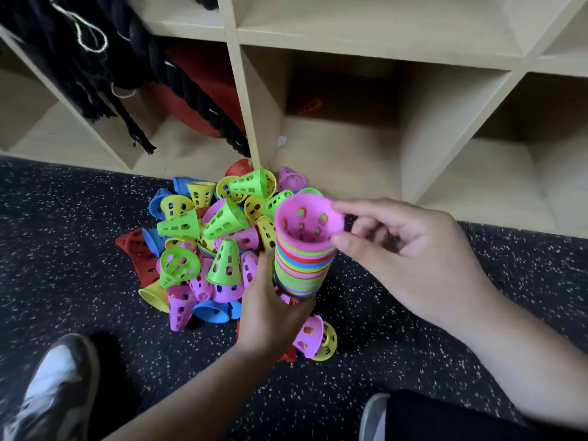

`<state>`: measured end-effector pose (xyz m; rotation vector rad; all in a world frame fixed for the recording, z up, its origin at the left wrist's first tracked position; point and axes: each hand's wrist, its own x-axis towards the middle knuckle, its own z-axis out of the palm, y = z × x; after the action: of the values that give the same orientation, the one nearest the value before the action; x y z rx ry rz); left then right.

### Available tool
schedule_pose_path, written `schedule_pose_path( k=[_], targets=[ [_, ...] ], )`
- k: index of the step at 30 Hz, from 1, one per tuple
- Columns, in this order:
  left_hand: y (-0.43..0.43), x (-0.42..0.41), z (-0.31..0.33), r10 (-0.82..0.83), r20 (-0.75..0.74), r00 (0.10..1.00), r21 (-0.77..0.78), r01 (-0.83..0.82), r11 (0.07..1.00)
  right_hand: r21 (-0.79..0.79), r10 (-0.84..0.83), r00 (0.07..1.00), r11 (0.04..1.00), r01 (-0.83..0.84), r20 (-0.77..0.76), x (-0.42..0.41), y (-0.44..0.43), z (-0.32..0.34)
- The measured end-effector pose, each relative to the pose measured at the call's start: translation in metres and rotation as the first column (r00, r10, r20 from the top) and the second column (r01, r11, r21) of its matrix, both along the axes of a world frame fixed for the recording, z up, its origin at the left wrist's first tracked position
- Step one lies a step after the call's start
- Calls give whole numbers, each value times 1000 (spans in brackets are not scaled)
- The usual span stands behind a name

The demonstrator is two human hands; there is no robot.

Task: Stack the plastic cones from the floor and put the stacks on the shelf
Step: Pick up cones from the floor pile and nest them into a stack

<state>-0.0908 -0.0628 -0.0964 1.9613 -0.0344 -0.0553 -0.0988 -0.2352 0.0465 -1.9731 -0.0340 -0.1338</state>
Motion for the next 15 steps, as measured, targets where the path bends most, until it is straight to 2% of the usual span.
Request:
schedule_pose_path(
  k=[2, 4, 6, 7, 9, 10, 15],
  targets=[
    [7, -6, 0, 9, 10, 1000, 16, -10, 1000, 147, -80, 997, 986, 78, 8, -1, -1, -12],
    [16, -12, 0, 24, 6, 1000, 33, -24, 999, 282, -286, 950, 908, 310, -123, -5, -6, -37],
    [24, -19, 1, 50, 8, 999, 43, -50, 998, 210, -377, 838, 851, 482, -394, -14, -10, -79],
    [27, -21, 1, 65, 3, 998, 34, -65, 997, 129, -361, 771, 862, 491, -525, -22, -10, -101],
    [33, -26, 1, 88, -16, 996, 18, -87, 996, -26, -298, 674, 923, 383, -676, -41, -6, -142],
    [37, -27, 0, 96, -21, 995, 27, -95, 995, -77, -278, 661, 945, 317, -697, -49, -2, -157],
    [47, -27, 2, 122, -13, 992, 89, -121, 989, -206, -141, 777, 978, 15, -614, -64, 21, -188]
  ],
)
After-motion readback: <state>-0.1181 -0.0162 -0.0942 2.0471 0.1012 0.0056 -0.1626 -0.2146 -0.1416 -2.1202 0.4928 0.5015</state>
